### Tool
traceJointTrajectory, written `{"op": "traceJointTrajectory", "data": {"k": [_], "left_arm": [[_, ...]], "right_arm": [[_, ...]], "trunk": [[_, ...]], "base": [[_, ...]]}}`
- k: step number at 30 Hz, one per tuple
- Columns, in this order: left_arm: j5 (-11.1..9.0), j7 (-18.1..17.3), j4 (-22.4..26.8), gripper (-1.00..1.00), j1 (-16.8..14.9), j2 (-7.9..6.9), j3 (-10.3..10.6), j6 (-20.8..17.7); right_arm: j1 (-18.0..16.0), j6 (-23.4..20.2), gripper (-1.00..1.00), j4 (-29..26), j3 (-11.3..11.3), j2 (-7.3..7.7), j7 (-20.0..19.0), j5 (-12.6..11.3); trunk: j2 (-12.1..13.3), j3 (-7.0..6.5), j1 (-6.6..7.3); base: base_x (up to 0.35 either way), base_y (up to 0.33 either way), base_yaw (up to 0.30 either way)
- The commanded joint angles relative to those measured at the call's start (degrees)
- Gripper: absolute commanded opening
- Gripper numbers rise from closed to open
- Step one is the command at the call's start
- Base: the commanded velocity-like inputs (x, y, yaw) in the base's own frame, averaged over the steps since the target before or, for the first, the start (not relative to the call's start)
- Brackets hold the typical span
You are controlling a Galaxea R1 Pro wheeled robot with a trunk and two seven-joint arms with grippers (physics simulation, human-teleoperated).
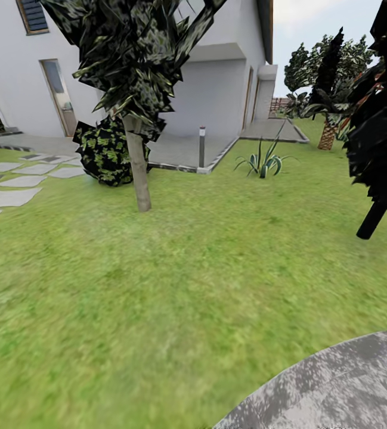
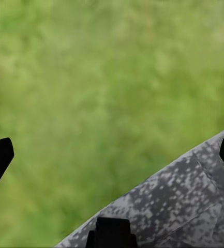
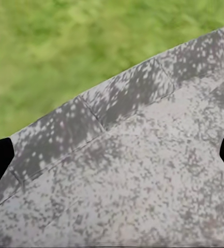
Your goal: Pick up the pesticide atomizer in the garden and spray insectifuge to fully cover both potted plants in the garden.
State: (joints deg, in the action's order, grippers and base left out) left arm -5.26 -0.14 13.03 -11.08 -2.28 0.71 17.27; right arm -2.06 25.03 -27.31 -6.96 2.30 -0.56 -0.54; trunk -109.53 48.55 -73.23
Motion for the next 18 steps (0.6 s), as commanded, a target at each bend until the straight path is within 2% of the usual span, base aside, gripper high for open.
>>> {"op": "traceJointTrajectory", "data": {"k": [1, 18], "left_arm": [[-0.5, 0.0, 0.0, 1.0, 0.0, -0.01, 0.1, 0.2], [-0.5, 0.0, 0.0, 1.0, 0.0, -0.06, 0.1, 0.1]], "right_arm": [[0.0, 0.2, 1.0, 0.1, -0.1, -0.01, -0.1, -0.1], [0.0, 0.2, 1.0, 0.1, -0.1, -0.01, 0.0, 0.0]], "trunk": [[0.0, 0.08, 0.01], [-6.8, 3.79, -3.73]], "base": [[0.001, 0.0, -0.276], [0.0, 0.0, -0.276]]}}
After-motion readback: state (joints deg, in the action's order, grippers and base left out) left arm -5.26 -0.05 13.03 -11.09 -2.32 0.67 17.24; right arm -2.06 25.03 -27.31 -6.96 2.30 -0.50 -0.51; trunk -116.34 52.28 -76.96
